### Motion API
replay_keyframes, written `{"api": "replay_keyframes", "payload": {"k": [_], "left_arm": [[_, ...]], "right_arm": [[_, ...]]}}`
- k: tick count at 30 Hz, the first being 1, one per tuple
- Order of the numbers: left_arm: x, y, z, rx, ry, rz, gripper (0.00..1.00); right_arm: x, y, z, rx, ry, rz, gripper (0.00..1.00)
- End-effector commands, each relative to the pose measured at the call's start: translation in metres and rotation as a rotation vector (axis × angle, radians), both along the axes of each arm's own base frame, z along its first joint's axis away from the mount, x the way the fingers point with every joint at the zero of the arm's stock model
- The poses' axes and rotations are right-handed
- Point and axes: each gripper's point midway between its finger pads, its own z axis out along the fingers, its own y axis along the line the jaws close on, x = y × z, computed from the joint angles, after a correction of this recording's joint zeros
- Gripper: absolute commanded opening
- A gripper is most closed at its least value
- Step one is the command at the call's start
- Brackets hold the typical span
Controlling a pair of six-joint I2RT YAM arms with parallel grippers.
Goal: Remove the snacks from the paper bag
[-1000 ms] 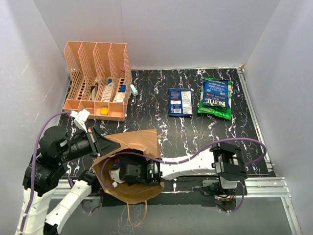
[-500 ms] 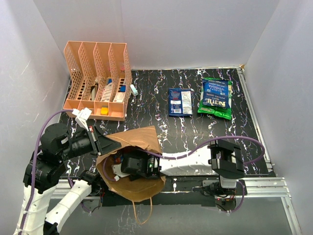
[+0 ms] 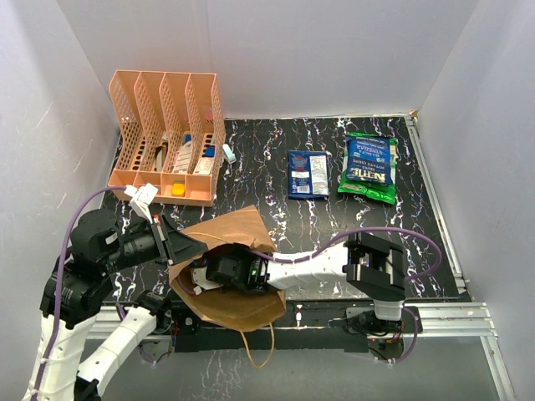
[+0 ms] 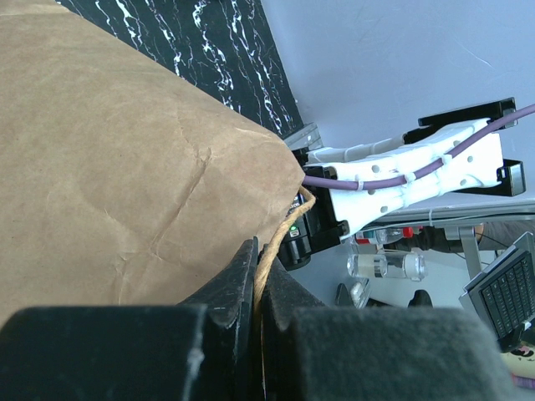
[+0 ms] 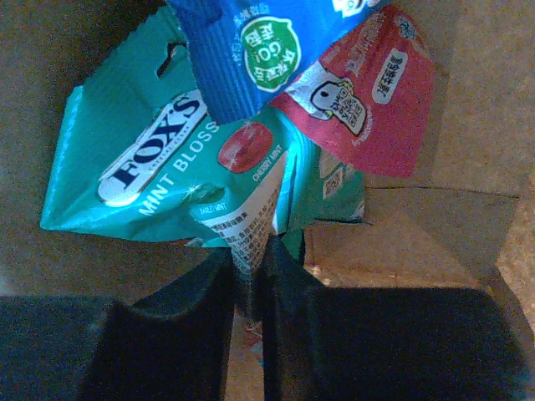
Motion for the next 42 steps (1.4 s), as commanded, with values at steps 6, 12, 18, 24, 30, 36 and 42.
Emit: {"api": "replay_keyframes", "payload": {"k": [6, 12, 18, 24, 30, 36, 42], "left_arm": [[-0.002, 0.002, 0.004, 0.006, -0.006, 0.005, 0.0], [0.005, 0.006, -0.001, 0.019, -0.001, 0.057, 0.0], [0.006, 0.007, -0.006, 0.011, 0.013, 0.079, 0.0], [0.01, 0.009, -0.011, 0.018, 0.033, 0.11, 0.0], [0.02, 0.018, -0.021, 0.045, 0.066, 0.197, 0.0], [0.029, 0.024, -0.036, 0.065, 0.114, 0.271, 0.0], [0.039, 0.028, -0.054, 0.095, 0.174, 0.331, 0.0]], "right_arm": [[-0.03, 0.025, 0.068, 0.225, 0.082, 0.101, 0.07], [-0.075, 0.016, 0.101, 0.282, 0.143, 0.203, 0.07], [-0.094, -0.005, 0.132, 0.34, 0.177, 0.159, 0.07], [-0.103, -0.014, 0.188, 0.51, 0.234, 0.081, 0.07], [-0.146, -0.025, 0.268, 0.722, 0.437, 0.235, 0.07], [-0.159, -0.049, 0.368, 1.054, 0.506, 0.319, 0.07], [-0.066, -0.092, 0.445, 1.483, 0.213, -0.149, 0.07]]}}
